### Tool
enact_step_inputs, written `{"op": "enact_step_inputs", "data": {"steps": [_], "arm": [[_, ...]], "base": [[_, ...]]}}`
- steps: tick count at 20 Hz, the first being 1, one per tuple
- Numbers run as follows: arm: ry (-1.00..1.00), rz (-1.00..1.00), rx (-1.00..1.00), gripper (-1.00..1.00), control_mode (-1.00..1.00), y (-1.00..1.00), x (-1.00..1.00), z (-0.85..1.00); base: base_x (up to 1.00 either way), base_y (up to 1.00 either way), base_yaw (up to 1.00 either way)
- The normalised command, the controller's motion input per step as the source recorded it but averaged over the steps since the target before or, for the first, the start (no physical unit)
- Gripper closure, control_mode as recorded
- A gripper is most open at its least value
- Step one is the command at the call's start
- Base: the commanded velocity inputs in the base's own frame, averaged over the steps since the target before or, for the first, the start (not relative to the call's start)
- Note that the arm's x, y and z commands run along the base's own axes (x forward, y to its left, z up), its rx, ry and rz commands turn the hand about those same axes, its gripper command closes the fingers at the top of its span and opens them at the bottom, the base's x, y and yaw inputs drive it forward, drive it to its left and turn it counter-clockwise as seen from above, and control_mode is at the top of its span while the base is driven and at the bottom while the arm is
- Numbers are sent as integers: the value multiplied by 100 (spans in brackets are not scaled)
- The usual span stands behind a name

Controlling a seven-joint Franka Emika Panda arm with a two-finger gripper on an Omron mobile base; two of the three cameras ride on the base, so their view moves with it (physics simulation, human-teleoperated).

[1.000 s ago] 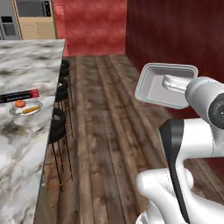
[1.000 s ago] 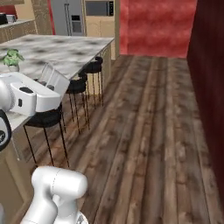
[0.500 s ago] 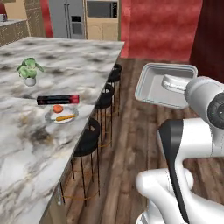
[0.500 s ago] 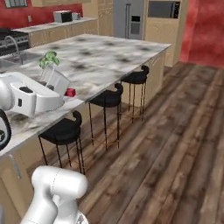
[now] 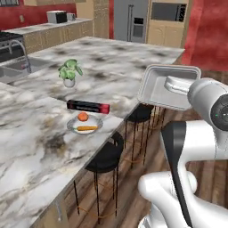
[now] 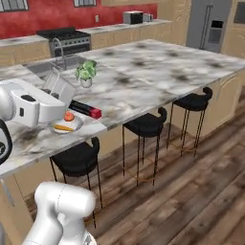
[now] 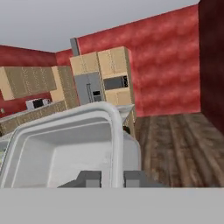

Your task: Retrieve the tupperware and aluminum foil from the cabinet and place them on the dining counter near the plate with carrot and squash to prepare for storing leftovers.

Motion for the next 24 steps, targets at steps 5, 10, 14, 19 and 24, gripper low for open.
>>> {"op": "enact_step_inputs", "data": {"steps": [5, 10, 14, 19, 24], "arm": [[0, 0, 0, 100, 100, 0, 0, 0], [0, 0, 0, 100, 100, 0, 0, 0], [0, 0, 0, 100, 100, 0, 0, 0], [0, 0, 0, 100, 100, 0, 0, 0], [0, 0, 0, 100, 100, 0, 0, 0]], "base": [[70, -27, 58], [51, -20, 59], [40, -11, 57], [27, -28, 53], [18, -50, 43]]}}
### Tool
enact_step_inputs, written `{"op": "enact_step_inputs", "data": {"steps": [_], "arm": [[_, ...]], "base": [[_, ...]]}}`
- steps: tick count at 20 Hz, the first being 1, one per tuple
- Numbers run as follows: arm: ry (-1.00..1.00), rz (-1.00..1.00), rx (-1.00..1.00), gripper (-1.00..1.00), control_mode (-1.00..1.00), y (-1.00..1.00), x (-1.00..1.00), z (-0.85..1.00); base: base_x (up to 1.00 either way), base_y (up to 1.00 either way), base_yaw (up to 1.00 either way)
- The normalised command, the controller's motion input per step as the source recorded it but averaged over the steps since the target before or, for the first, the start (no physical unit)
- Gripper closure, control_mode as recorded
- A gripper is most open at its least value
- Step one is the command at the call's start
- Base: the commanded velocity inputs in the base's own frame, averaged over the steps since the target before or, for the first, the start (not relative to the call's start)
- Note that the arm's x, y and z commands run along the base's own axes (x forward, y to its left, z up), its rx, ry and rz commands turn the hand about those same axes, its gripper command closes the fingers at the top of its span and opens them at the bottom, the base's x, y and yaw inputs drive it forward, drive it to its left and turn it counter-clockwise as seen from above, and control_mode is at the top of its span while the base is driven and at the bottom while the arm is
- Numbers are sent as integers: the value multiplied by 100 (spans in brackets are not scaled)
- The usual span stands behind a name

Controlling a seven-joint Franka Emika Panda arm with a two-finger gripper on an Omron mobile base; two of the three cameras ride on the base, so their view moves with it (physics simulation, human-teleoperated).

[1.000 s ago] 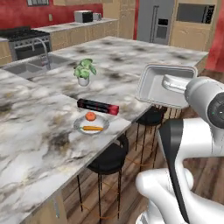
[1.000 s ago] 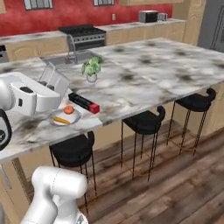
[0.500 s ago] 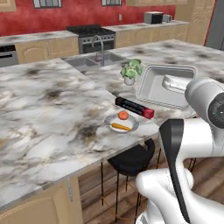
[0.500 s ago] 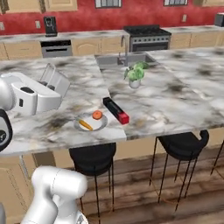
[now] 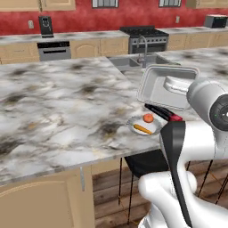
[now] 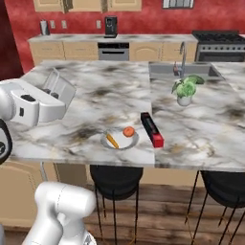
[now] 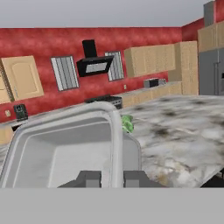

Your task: Retrieve the tupperware and aluminum foil from the cabinet and place them on the dining counter near the plate with carrot and squash to prepare for storing leftovers.

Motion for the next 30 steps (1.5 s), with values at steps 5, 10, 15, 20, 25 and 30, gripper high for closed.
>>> {"op": "enact_step_inputs", "data": {"steps": [5, 10, 15, 20, 25, 30], "arm": [[0, 0, 0, 100, 100, 0, 0, 0], [0, 7, 0, 100, -100, 0, 0, -13], [0, 5, 0, 100, -100, 14, 1, -30], [9, -10, 6, 100, -100, 40, 30, -31], [36, -23, 23, 100, -100, 54, 46, -29], [42, -18, 16, 100, -100, 52, 61, -67]], "base": [[13, -62, 32], [1, -12, 17], [0, 0, 0], [0, 0, 0], [0, 0, 0], [0, 0, 0]]}}
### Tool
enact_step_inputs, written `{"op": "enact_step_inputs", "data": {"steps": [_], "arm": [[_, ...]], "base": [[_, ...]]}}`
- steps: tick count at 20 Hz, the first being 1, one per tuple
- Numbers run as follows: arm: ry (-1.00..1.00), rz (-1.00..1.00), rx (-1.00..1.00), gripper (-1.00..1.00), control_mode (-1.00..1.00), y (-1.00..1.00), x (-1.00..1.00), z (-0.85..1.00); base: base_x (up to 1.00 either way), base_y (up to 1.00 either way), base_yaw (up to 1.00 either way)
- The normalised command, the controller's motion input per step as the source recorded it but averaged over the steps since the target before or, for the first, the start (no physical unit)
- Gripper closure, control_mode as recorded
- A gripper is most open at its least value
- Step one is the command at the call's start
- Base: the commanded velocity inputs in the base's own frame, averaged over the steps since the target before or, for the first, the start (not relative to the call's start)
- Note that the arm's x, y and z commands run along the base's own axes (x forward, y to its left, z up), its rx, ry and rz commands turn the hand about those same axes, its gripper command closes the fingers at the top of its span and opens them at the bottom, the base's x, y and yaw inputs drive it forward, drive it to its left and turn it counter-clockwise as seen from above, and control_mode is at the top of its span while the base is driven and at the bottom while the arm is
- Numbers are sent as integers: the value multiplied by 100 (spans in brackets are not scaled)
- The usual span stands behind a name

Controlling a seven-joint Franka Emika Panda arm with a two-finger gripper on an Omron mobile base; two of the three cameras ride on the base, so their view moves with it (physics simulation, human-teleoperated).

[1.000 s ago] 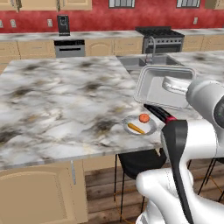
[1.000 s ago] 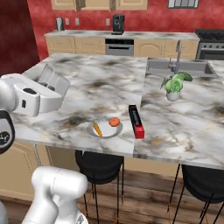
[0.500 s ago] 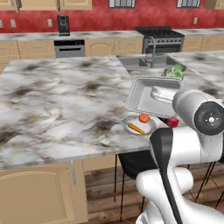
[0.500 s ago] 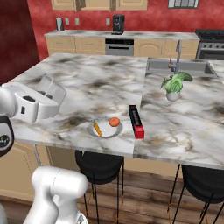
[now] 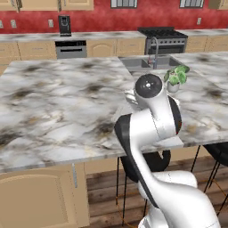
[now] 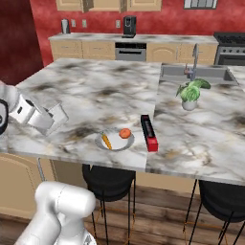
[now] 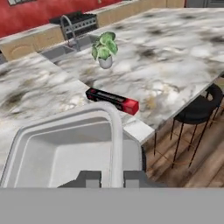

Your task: Retrieve the tupperware and aluminum foil from the cabinet and place them on the dining counter near the plate with carrot and squash to prepare for storing leftovers.

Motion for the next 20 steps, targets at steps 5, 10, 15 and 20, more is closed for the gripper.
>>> {"op": "enact_step_inputs", "data": {"steps": [5, 10, 15, 20], "arm": [[31, -10, 12, 100, -100, 44, 85, -81], [13, 0, 0, 100, -100, 64, 97, -100], [-10, 0, 2, 100, -100, 41, 78, -88], [-16, 0, 6, 100, -100, 9, 61, -82]], "base": [[0, 0, 0], [0, 0, 0], [0, 0, 0], [0, 0, 0]]}}
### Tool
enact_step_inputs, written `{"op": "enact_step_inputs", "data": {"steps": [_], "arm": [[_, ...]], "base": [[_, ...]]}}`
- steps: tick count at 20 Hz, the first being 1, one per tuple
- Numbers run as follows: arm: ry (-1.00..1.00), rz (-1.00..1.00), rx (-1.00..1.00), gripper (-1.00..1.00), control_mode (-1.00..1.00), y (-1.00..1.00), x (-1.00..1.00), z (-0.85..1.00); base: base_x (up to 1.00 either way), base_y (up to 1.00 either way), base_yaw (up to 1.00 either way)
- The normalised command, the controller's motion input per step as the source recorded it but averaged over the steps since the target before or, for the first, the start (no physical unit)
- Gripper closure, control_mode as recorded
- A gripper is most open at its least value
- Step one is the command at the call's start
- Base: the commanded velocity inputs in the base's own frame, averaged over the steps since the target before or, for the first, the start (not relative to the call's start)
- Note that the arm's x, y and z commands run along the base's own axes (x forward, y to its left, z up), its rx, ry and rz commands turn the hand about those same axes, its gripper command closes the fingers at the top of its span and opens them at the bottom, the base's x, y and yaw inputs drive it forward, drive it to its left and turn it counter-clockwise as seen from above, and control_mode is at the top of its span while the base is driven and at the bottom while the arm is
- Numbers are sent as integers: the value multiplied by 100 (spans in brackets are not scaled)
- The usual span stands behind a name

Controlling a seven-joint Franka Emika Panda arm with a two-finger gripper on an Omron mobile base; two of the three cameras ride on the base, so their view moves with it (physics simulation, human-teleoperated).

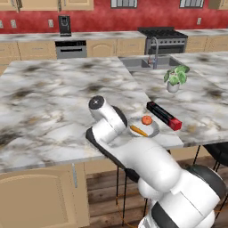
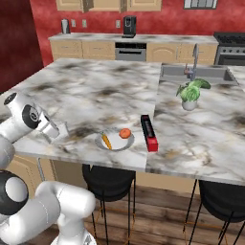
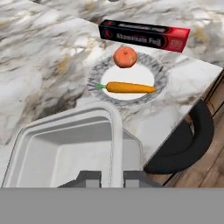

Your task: Retrieve the tupperware and aluminum foil from the cabinet and place them on the dining counter near the plate with carrot and squash to prepare for storing leftovers.

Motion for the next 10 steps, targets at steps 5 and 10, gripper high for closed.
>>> {"op": "enact_step_inputs", "data": {"steps": [5, 10], "arm": [[0, -8, 3, 100, -100, -34, 29, -60], [0, -5, 4, 100, -100, -36, 33, -43]], "base": [[0, 0, 0], [0, 0, 0]]}}
